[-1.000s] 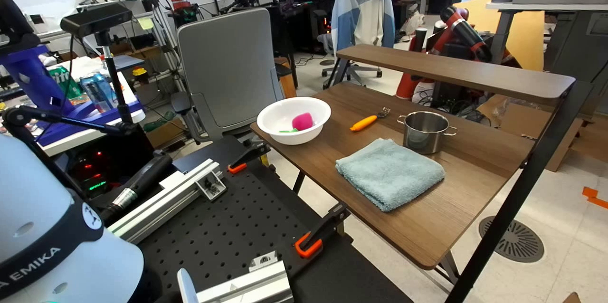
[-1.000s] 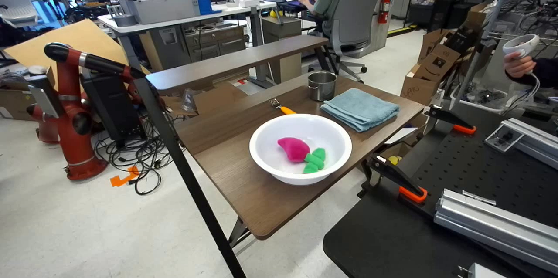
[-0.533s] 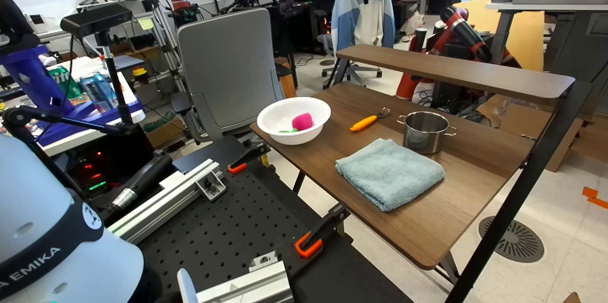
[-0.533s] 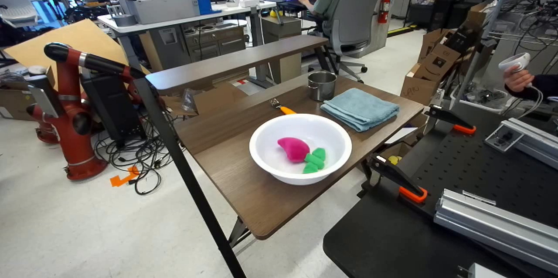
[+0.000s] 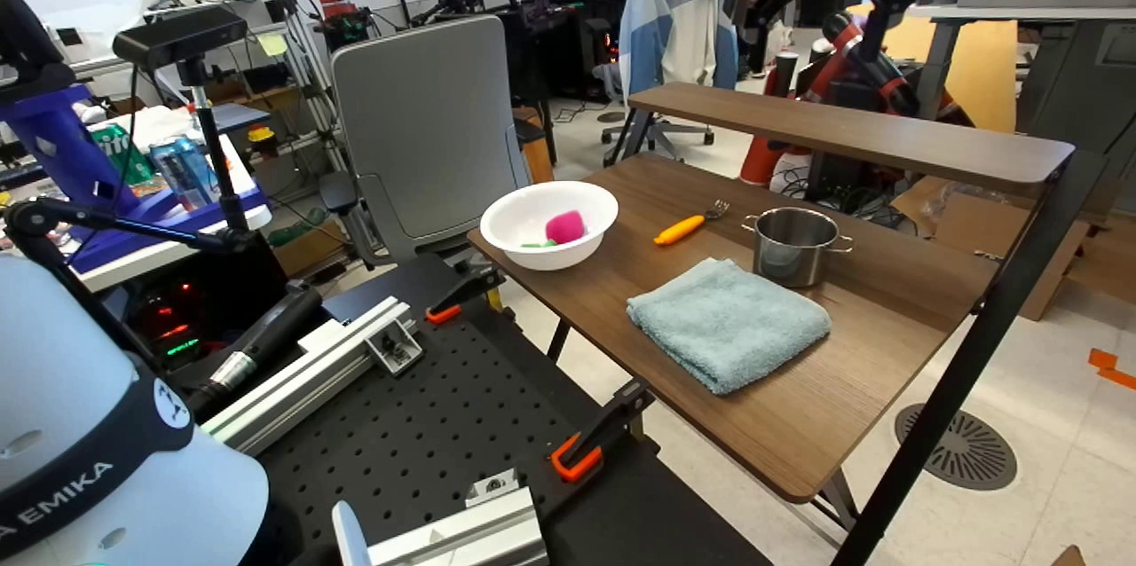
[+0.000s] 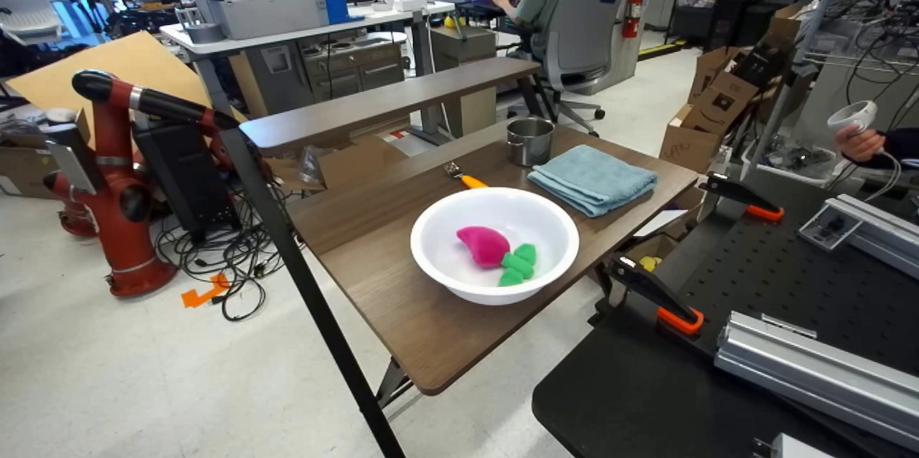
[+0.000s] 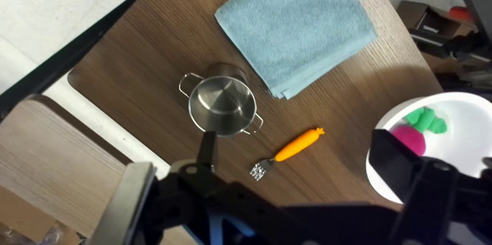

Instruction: Move the bowl to the left

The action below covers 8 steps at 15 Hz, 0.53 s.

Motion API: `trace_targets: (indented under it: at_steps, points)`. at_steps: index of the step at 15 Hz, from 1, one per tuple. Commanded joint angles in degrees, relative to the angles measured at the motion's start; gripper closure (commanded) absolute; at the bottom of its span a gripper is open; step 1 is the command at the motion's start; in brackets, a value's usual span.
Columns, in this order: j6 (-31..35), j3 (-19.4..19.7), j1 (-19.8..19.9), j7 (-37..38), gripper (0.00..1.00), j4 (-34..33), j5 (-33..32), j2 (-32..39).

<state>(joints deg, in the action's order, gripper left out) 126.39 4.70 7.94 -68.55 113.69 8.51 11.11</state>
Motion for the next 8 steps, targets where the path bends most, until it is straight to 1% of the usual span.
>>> trace_targets:
  at_steps: [1,2,3,5,8]
  points:
    - [-4.0,0.2,2.5,-2.5,0.00,-5.5,-1.2,4.1]
    - [-2.9,0.4,2.8,-0.9,0.00,-6.3,-1.7,5.1]
    - [-1.4,-0.2,3.0,-1.2,0.00,-3.4,-0.6,3.1]
    - [-1.4,-0.1,3.5,-1.2,0.00,-4.8,-0.7,4.4]
    - [-1.5,-0.2,3.4,-1.1,0.00,-5.1,-0.7,4.6]
